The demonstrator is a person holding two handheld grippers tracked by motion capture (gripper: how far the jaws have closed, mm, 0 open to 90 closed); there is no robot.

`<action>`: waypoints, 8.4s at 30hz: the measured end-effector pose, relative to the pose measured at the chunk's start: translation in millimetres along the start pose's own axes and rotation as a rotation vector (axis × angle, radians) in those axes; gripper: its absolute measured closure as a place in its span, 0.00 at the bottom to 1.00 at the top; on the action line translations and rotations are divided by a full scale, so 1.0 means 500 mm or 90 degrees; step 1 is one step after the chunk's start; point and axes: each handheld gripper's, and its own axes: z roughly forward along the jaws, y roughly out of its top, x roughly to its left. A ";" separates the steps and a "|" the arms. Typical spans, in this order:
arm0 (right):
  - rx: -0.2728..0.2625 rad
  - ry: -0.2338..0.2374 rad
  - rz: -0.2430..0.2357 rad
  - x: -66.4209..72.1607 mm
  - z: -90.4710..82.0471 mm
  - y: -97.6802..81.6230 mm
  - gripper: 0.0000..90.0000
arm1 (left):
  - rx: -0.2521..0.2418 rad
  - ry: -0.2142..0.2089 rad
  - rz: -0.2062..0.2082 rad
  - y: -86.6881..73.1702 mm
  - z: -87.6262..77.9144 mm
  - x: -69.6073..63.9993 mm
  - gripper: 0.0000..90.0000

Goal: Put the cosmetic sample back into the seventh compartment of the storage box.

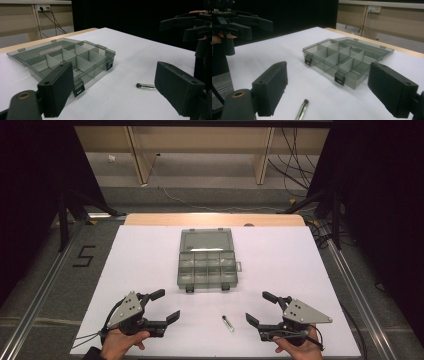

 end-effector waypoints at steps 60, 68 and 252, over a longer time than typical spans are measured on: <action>-0.010 -0.011 -0.006 -0.003 0.002 -0.002 0.20 | 0.232 -0.159 0.155 0.059 0.160 -0.055 0.19; -0.006 -0.009 -0.006 -0.004 0.000 -0.001 0.20 | 0.268 -0.186 0.186 0.055 0.191 -0.067 0.18; -0.001 -0.007 -0.007 -0.004 -0.001 -0.001 0.20 | 0.539 -0.046 0.106 0.189 0.413 0.072 0.89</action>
